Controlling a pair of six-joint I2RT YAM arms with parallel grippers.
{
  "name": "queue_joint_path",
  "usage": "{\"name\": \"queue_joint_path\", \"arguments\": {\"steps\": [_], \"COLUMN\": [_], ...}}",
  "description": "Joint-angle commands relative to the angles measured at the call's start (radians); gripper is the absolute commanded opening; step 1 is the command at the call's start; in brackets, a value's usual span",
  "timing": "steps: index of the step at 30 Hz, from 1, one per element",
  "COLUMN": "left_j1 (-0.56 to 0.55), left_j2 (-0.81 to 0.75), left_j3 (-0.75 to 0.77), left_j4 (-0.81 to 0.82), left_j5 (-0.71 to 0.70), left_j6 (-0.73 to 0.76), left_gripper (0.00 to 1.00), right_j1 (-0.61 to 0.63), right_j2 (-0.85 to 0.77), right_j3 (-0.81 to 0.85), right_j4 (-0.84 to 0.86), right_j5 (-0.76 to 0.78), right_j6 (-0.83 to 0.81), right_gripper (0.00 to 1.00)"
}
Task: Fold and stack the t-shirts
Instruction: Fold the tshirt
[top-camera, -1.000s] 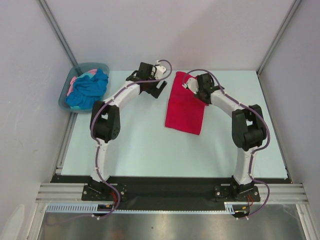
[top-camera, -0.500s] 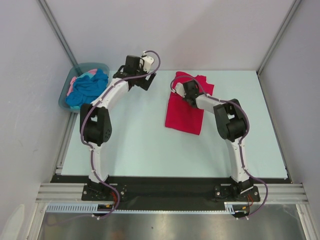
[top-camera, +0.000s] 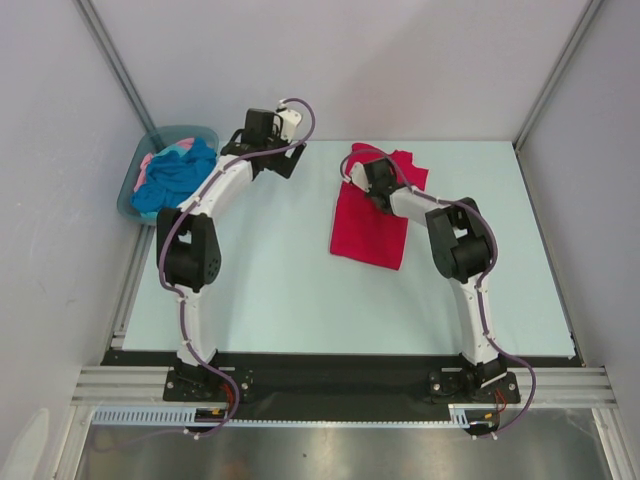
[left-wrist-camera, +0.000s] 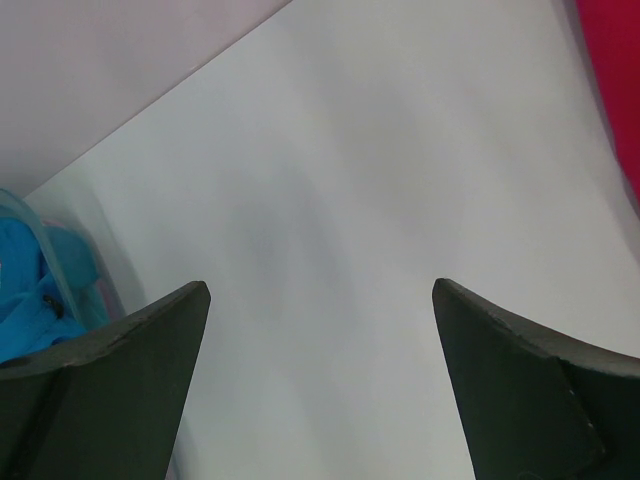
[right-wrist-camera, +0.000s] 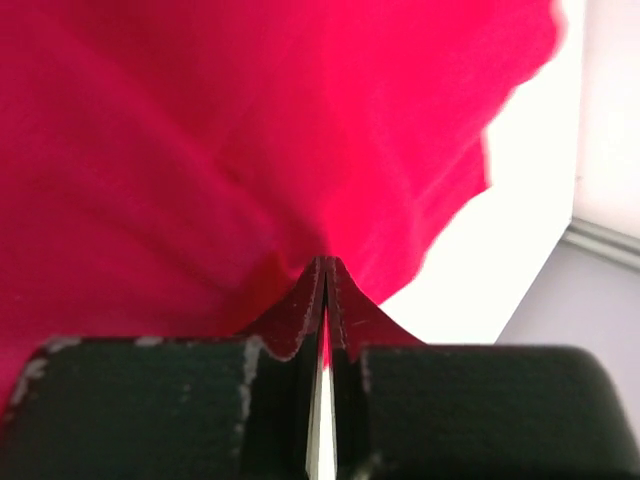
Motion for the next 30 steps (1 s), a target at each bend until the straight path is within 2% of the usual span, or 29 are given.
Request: {"name": "queue_joint_path", "arguments": {"steps": [1,2,3,6,9,10,14,16,17,18,21,23,27,30], "left_j1": [0.012,0.012,0.016,0.026,0.039,0.042,0.061,0.073,0.078,0.082,0.082,0.082,0.082,0.082], "left_j2": [-0.078,-0.079,-0.080,-0.085,-0.092,-0.098,-0.118,-0.138,-0.164,-0.180,-0.217,-0.214,-0.163,-0.141], "left_j3": [0.004,0.004,0.007,0.007,0.001,0.001,0.004,-0.012,-0.023,-0.055,-0.085,-0.072,0.050,0.090], "left_j4": [0.044,0.045,0.045,0.044,0.047,0.047,0.047,0.042,0.044,0.044,0.034,0.010,-0.058,-0.091], "left_j5": [-0.015,-0.015,-0.015,-0.013,-0.009,-0.009,-0.007,0.007,0.008,0.008,0.063,0.096,0.105,0.096], "left_j6": [-0.001,-0.004,-0.005,-0.006,-0.008,-0.008,-0.009,-0.020,-0.026,-0.029,-0.012,0.009,0.015,0.025], "left_gripper": [1.00,1.00,1.00,1.00,1.00,1.00,1.00,1.00,1.00,1.00,1.00,1.00,1.00,1.00], "right_j1": [0.013,0.013,0.025,0.066,0.114,0.157,0.241,0.263,0.266,0.269,0.269,0.255,0.254,0.257], "right_j2": [-0.083,-0.094,-0.111,-0.203,-0.325,-0.359,-0.451,-0.442,-0.438,-0.439,-0.450,-0.445,-0.433,-0.435], "right_j3": [0.141,0.142,0.184,0.164,0.056,-0.043,-0.231,-0.225,-0.211,-0.197,-0.150,-0.104,-0.053,-0.010], "right_j4": [-0.087,-0.141,-0.229,-0.357,-0.385,-0.375,-0.336,-0.347,-0.356,-0.368,-0.350,-0.347,-0.283,-0.305], "right_j5": [-0.005,-0.028,-0.055,-0.178,-0.282,-0.301,-0.312,-0.296,-0.304,-0.307,-0.272,-0.257,-0.171,-0.178], "right_j6": [0.058,0.075,0.090,0.119,0.080,0.067,0.030,0.045,0.053,0.055,0.064,0.070,0.040,0.013], "right_gripper": [0.14,0.26,0.45,0.60,0.63,0.63,0.64,0.71,0.77,0.87,1.00,1.00,1.00,1.00]}}
